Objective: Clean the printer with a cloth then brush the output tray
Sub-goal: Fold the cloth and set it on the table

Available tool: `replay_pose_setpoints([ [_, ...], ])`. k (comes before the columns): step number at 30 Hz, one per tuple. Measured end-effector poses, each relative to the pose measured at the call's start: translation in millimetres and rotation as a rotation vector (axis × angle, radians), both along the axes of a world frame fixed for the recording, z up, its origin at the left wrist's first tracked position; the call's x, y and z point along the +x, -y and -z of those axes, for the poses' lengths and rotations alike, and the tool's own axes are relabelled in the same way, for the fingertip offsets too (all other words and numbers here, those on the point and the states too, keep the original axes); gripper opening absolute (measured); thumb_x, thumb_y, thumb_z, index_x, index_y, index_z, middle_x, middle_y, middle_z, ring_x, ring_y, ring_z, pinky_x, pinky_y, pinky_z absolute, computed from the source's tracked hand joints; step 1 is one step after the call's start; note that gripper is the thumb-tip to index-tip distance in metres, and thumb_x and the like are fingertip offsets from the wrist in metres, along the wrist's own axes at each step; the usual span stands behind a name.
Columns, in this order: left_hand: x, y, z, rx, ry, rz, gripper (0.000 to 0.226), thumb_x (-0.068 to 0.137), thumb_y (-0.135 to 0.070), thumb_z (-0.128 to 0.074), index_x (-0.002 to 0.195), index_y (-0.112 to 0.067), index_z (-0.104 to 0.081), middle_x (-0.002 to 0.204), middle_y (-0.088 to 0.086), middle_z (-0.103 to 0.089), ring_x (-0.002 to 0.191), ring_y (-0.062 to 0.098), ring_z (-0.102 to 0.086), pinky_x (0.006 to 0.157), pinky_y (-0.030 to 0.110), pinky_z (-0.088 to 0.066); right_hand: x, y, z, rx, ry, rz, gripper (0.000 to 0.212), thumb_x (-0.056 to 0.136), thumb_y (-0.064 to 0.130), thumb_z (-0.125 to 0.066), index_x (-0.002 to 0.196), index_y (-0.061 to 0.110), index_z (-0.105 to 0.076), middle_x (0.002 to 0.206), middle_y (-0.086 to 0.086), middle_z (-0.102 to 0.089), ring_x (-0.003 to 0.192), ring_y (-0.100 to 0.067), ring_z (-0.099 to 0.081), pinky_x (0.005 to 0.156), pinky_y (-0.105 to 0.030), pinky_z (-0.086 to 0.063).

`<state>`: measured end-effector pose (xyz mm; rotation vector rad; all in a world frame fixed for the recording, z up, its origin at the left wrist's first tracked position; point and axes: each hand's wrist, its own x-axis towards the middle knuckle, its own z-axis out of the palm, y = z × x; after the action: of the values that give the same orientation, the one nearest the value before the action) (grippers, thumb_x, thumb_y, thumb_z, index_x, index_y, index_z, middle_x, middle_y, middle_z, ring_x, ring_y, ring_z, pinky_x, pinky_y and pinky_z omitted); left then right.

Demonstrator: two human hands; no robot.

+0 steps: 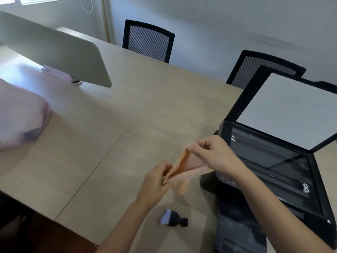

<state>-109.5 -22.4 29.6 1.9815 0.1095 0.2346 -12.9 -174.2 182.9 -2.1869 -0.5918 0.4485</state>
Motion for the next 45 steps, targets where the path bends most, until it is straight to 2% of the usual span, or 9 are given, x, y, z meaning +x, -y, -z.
replay_pose_setpoints([
  [6,-12,-49,-4,-0.121,-0.157,0.24,0.031,0.07,-0.034,-0.081,0.072,-0.011,-0.06,0.065,0.005,-0.053,0.063,0.008,-0.048,0.06,0.028,-0.037,15,28,3,-0.06,-0.012,-0.025,0.064,0.092,0.047,-0.054,0.076,-0.016,-0.052,0.059,-0.009,-0.031,0.051,-0.019,-0.026,0.052,-0.028,-0.025],
  [12,-17,-93,-31,-0.469,-0.186,0.173,0.013,0.079,-0.019,-0.074,0.072,-0.009,-0.069,0.066,-0.001,-0.06,0.065,0.009,-0.053,0.059,0.016,-0.041,23,48,16,-0.18,-0.125,-0.184,0.038,0.079,0.041,-0.073,0.069,0.006,-0.064,0.051,0.001,-0.038,0.046,-0.009,-0.031,0.047,-0.02,-0.025],
  [16,-15,-124,-38,-0.307,-0.195,0.128,0.028,0.077,-0.039,-0.07,0.087,-0.013,-0.073,0.081,0.005,-0.073,0.078,0.014,-0.065,0.072,0.02,-0.049,17,53,29,-0.289,-0.141,-0.268,0.018,0.082,0.032,-0.072,0.073,0.017,-0.069,0.058,-0.004,-0.058,0.052,-0.007,-0.047,0.05,-0.019,-0.036],
  [20,-15,-146,-44,-0.134,-0.229,0.183,0.042,0.072,-0.056,-0.067,0.088,-0.018,-0.072,0.067,0.01,-0.069,0.066,0.016,-0.057,0.065,0.029,-0.04,16,58,36,-0.37,-0.116,-0.315,0.022,0.089,0.03,-0.063,0.072,0.016,-0.065,0.061,-0.004,-0.057,0.055,-0.004,-0.044,0.057,-0.022,-0.035],
  [28,33,-163,-70,-0.059,-0.18,0.222,0.023,0.088,-0.033,-0.063,0.074,-0.017,-0.069,0.067,-0.005,-0.065,0.068,0.009,-0.057,0.066,0.023,-0.044,37,43,34,-0.444,-0.127,-0.297,0.031,0.098,0.026,-0.05,0.074,0.007,-0.058,0.068,-0.003,-0.056,0.058,-0.01,-0.051,0.058,-0.028,-0.044],
  [34,88,-175,-7,0.038,-0.214,0.004,0.019,0.087,-0.016,-0.066,0.07,-0.023,-0.072,0.072,-0.01,-0.071,0.073,0.006,-0.061,0.078,0.031,-0.049,71,-1,91,-0.605,0.166,-0.089,0.023,0.087,-0.001,-0.041,0.095,0.009,-0.059,0.094,-0.013,-0.061,0.086,-0.032,-0.057,0.068,-0.035,-0.045],
  [40,68,-169,42,0.002,-0.335,-0.111,0.036,0.076,-0.011,-0.076,0.061,-0.043,-0.072,0.083,-0.007,-0.068,0.083,0.014,-0.063,0.076,0.027,-0.045,47,-4,154,-0.7,0.154,-0.118,0.029,0.087,0.0,-0.037,0.1,0.006,-0.062,0.098,-0.019,-0.061,0.092,-0.035,-0.061,0.071,-0.038,-0.045],
  [43,44,-164,63,0.127,-0.566,-0.049,0.022,0.064,-0.028,-0.086,0.077,-0.04,-0.074,0.105,-0.008,-0.064,0.1,0.015,-0.062,0.082,0.028,-0.043,31,0,191,-0.803,0.043,-0.164,0.031,0.09,-0.004,-0.037,0.105,0.007,-0.062,0.108,-0.015,-0.059,0.099,-0.032,-0.058,0.076,-0.038,-0.046],
  [45,32,-148,72,0.263,-0.62,0.024,0.04,0.058,-0.033,-0.088,0.096,-0.029,-0.075,0.116,-0.01,-0.054,0.105,0.012,-0.054,0.09,0.031,-0.041,33,1,209,-0.843,-0.014,-0.115,0.032,0.093,-0.004,-0.037,0.113,0.006,-0.059,0.115,-0.013,-0.055,0.105,-0.032,-0.053,0.081,-0.038,-0.045],
])
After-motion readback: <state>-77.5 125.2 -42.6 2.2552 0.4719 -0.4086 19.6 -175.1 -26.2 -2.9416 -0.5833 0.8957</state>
